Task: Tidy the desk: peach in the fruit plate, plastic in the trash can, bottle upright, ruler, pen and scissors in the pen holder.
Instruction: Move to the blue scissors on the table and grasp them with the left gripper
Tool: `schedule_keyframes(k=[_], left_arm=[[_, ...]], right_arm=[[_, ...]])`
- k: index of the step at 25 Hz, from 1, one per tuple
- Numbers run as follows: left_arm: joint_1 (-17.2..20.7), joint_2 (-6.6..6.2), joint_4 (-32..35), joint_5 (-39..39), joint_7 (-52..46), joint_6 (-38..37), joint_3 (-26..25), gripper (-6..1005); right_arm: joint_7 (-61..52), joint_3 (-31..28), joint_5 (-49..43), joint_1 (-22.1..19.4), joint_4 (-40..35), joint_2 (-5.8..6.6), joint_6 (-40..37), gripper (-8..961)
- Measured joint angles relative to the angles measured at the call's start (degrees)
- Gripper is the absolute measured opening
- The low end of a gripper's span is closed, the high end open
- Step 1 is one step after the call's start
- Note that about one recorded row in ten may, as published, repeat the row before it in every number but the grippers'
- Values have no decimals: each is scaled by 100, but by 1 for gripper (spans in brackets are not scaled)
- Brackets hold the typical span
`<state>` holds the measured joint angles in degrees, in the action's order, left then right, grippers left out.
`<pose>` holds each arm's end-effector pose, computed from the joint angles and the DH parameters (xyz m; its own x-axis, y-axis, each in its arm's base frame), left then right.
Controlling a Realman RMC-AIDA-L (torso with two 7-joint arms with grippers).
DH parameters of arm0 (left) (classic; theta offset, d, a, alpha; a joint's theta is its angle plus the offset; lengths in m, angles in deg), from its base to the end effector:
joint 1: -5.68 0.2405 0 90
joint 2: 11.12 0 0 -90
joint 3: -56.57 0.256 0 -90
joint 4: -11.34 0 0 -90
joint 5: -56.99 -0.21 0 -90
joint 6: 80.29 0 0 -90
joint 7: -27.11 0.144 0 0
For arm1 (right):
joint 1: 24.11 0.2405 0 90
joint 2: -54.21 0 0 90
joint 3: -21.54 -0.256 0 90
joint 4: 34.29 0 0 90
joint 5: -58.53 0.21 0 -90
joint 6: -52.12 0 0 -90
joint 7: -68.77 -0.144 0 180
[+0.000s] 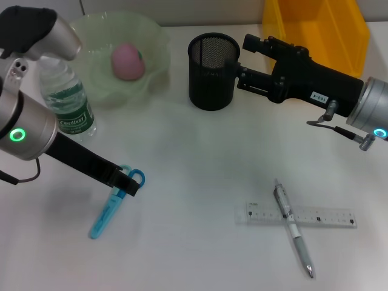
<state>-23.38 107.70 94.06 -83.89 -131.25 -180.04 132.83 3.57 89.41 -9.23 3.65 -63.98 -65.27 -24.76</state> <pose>-0.1875 0.3176 0.0123 0.5403 0.8299 -0.1391 0.7712 -0.5545 -0.3127 0.2197 0.3450 -0.0264 0.6093 -0.1556 -0.7775 -0.4864 -0.8478 -0.2115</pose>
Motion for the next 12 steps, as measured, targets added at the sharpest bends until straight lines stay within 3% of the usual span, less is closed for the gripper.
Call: schedule_keyframes(k=[7, 12], left_arm=[[-229, 16, -402, -294, -331, 55, 296, 617], [-255, 30, -331, -468, -636, 218, 403, 647]], right_arm=[[89, 2, 0, 2, 41, -6, 0, 705], [102, -1, 0, 53, 57, -7, 13, 704]])
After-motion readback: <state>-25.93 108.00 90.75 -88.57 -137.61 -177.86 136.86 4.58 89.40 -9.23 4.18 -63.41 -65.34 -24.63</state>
